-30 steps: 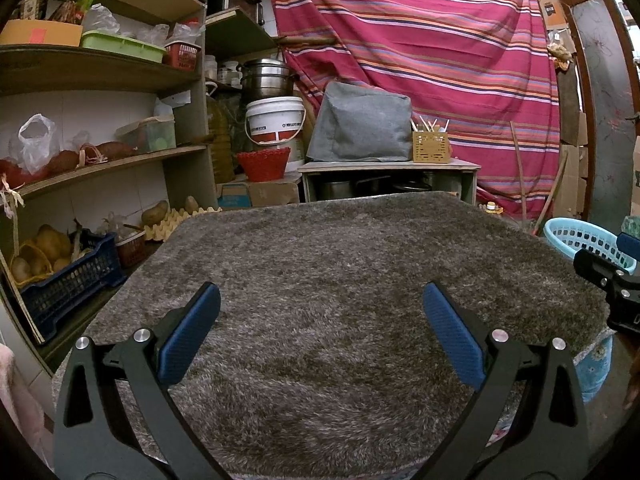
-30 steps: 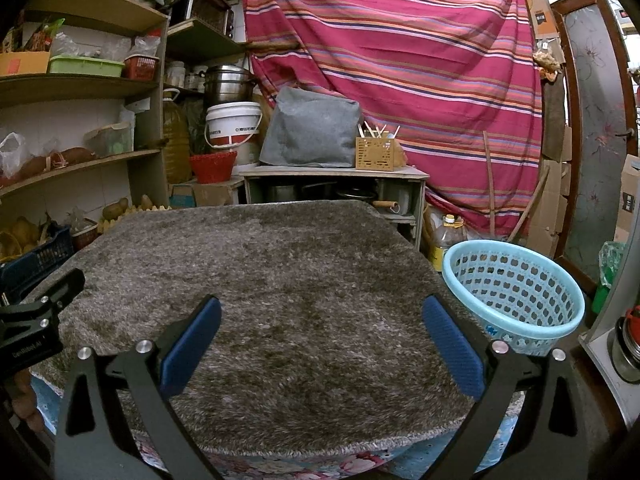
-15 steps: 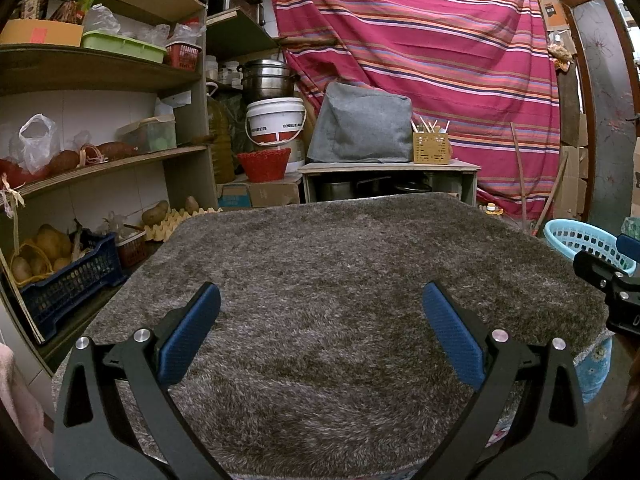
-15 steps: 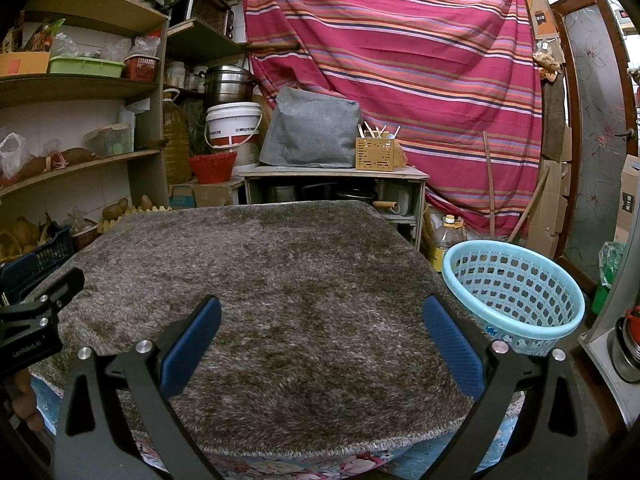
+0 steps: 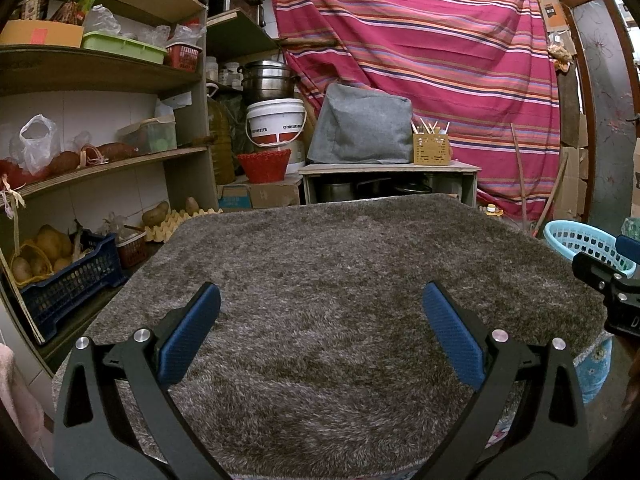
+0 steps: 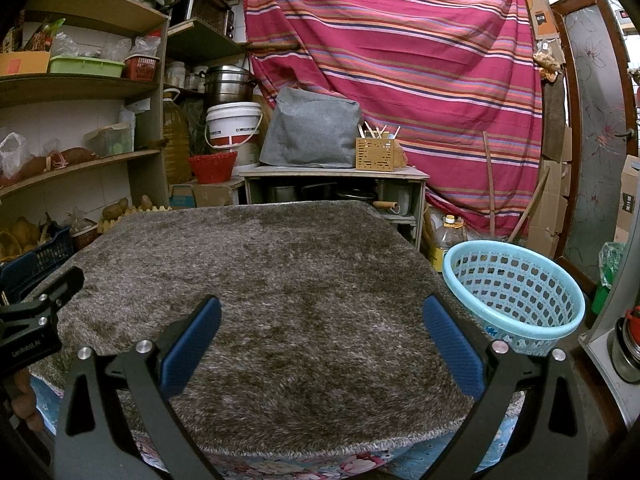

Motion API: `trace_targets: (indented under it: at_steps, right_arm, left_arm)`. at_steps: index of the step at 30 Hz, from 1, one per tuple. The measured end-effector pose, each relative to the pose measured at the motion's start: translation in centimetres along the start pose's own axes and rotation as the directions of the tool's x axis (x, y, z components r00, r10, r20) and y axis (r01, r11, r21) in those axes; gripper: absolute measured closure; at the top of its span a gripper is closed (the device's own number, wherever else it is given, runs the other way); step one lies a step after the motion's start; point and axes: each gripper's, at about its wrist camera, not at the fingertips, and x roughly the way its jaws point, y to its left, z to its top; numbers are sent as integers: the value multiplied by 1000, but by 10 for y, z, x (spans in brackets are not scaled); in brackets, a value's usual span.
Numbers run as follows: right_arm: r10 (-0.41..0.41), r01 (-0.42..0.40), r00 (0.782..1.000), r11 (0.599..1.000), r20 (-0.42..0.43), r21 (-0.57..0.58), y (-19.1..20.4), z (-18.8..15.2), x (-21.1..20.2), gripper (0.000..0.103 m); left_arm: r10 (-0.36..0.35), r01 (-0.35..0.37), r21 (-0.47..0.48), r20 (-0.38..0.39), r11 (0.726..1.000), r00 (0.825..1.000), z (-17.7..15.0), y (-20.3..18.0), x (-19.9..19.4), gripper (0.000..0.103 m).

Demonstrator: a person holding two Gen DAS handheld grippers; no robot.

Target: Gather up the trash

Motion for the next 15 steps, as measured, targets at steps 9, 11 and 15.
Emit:
trace_targets:
  at_steps: [9,11,15]
  right_arm:
    - [0,0,1000,1000,0,1,0,0,0,4]
    - [0,0,1000,1000,0,0,0,0,0,4]
    - [0,0,1000,1000,0,0,0,0,0,4]
  left_arm:
    - [-1,1,-1,-1,1000,1000,0,0,0,5]
    - [1,-1,-1,0,1000,1000,0,0,0,5]
    - [-1,1,-2,1,1000,1000,0,0,0,5]
